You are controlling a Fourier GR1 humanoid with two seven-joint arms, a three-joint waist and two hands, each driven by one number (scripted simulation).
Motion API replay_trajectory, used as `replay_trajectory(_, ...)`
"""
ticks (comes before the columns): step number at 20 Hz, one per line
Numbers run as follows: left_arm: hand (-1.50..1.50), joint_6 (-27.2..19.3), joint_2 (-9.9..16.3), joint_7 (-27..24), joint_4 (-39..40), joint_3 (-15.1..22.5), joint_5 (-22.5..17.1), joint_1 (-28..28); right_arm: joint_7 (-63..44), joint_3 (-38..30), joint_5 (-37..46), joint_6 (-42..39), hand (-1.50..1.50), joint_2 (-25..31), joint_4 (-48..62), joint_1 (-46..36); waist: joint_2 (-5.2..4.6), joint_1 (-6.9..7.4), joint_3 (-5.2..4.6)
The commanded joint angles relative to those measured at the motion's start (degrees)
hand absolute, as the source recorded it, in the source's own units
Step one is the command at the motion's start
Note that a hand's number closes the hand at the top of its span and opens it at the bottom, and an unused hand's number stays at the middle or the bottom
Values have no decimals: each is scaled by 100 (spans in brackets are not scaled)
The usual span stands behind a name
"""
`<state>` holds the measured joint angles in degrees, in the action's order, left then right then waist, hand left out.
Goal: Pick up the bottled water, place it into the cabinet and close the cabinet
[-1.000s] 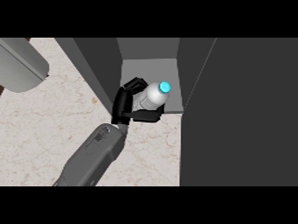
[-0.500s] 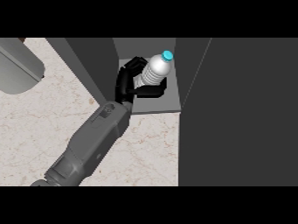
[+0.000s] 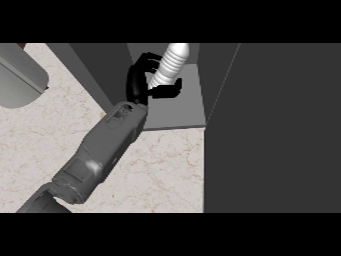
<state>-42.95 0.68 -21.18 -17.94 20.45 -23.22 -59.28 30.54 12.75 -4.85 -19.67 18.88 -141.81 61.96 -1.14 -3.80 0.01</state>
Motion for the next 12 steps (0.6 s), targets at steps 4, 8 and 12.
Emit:
replay_trajectory(4,-150,-575,39,-112,887,-83,223,-471,-278,4,-378,-46,-150,37,-588,-23,-80,-80,-12)
replay_trajectory(8,-150,-429,-5,-508,751,-332,77,-518,-206,-157,-529,-145,-150,62,-358,-133,-66,-43,-12)
replay_trajectory(12,-150,-150,-65,-1181,97,-810,-319,-570,-155,-176,-542,-243,-150,89,-329,-122,-40,20,-20)
